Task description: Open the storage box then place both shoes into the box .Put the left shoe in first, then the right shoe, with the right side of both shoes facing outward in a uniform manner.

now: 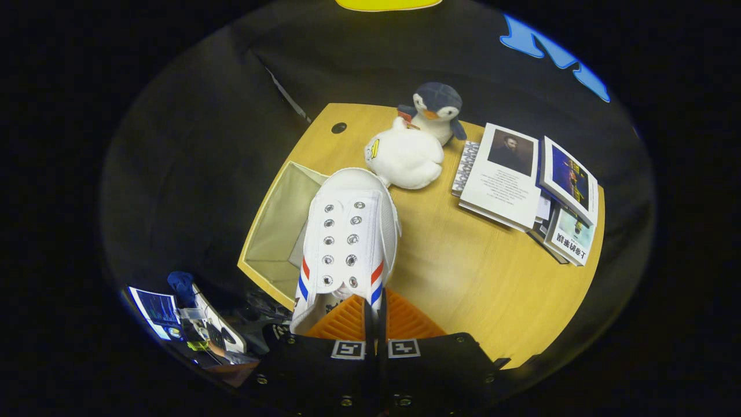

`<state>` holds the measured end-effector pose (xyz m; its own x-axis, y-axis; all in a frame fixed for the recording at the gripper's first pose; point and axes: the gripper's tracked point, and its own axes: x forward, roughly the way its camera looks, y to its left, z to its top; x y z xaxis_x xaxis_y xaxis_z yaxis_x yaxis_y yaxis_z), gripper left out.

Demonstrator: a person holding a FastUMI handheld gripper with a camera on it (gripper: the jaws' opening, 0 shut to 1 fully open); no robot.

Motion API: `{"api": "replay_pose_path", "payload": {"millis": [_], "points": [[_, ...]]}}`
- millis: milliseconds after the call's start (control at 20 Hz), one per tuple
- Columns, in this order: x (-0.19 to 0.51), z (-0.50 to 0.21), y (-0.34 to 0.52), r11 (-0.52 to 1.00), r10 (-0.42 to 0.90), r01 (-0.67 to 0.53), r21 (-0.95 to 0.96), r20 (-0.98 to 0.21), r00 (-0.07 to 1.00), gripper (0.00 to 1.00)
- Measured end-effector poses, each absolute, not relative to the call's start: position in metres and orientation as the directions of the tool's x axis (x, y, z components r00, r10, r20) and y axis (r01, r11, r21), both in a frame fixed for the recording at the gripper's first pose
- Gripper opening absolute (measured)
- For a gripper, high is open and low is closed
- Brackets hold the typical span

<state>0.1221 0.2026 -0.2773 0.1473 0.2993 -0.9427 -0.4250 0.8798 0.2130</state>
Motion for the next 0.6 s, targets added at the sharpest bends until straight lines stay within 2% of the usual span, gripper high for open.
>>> {"api": "replay_pose_path", "payload": {"millis": [600], "points": [[0.125, -0.299, 0.297, 0.857, 0.273, -0.482, 0.184, -0.954, 0.122, 0.00]]}}
